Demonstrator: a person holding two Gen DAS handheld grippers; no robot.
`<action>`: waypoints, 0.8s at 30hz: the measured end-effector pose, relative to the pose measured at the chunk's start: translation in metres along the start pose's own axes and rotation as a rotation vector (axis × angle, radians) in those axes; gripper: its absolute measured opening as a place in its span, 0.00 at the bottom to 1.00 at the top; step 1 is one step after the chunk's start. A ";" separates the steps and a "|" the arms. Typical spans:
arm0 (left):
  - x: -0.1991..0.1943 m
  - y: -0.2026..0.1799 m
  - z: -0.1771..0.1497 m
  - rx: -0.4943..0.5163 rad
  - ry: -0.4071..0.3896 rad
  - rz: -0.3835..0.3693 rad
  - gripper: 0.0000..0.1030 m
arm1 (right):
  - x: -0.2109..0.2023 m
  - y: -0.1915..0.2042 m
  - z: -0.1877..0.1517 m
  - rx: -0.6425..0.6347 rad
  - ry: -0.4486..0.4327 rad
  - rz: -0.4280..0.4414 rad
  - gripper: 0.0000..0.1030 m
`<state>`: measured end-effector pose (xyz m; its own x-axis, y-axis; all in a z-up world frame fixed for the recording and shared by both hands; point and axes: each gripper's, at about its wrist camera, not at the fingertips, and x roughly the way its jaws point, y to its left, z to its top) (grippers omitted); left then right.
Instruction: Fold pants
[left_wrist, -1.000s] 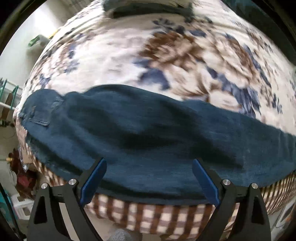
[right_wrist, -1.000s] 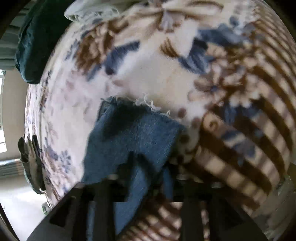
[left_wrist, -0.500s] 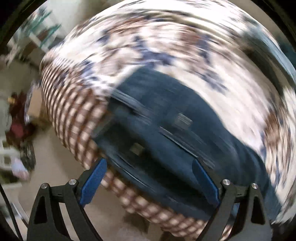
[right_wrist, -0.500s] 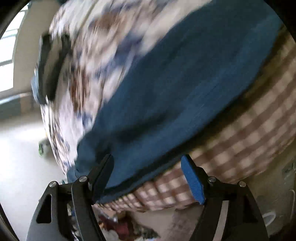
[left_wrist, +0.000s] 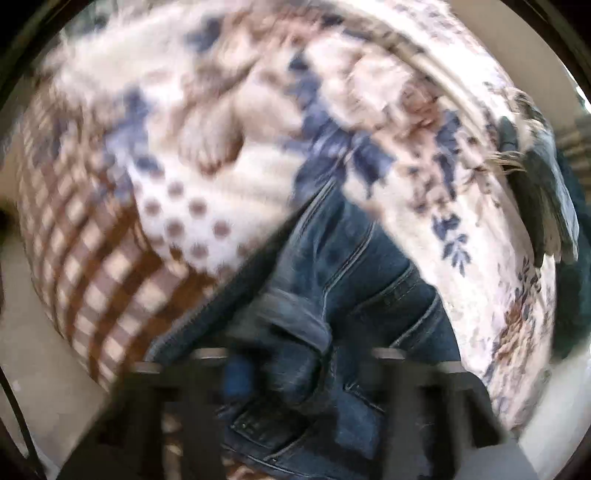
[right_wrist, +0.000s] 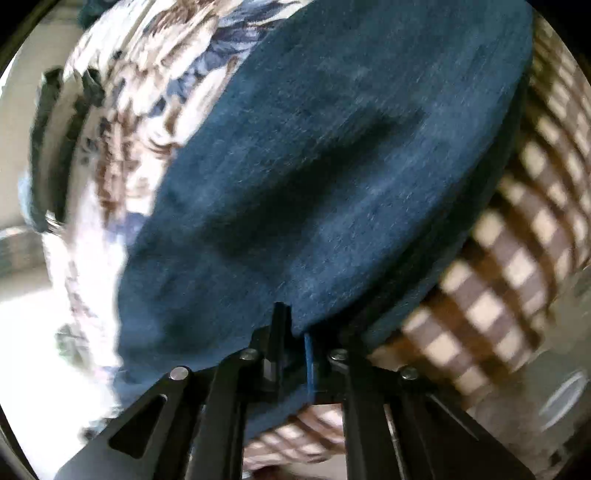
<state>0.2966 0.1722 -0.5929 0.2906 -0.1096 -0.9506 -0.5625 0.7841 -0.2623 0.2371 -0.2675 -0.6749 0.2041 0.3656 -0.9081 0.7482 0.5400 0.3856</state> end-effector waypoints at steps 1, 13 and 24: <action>-0.008 -0.002 -0.002 0.018 -0.020 -0.004 0.16 | -0.002 0.004 -0.003 -0.019 -0.015 -0.030 0.07; -0.032 0.055 -0.049 -0.002 0.017 0.048 0.14 | -0.051 0.002 -0.023 -0.153 -0.036 -0.055 0.05; -0.046 0.058 -0.048 -0.006 0.039 0.080 0.35 | -0.032 -0.025 -0.006 -0.118 0.090 -0.006 0.40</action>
<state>0.2129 0.1935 -0.5724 0.2143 -0.0702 -0.9742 -0.5877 0.7874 -0.1860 0.2077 -0.2882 -0.6544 0.1390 0.4258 -0.8941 0.6688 0.6255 0.4019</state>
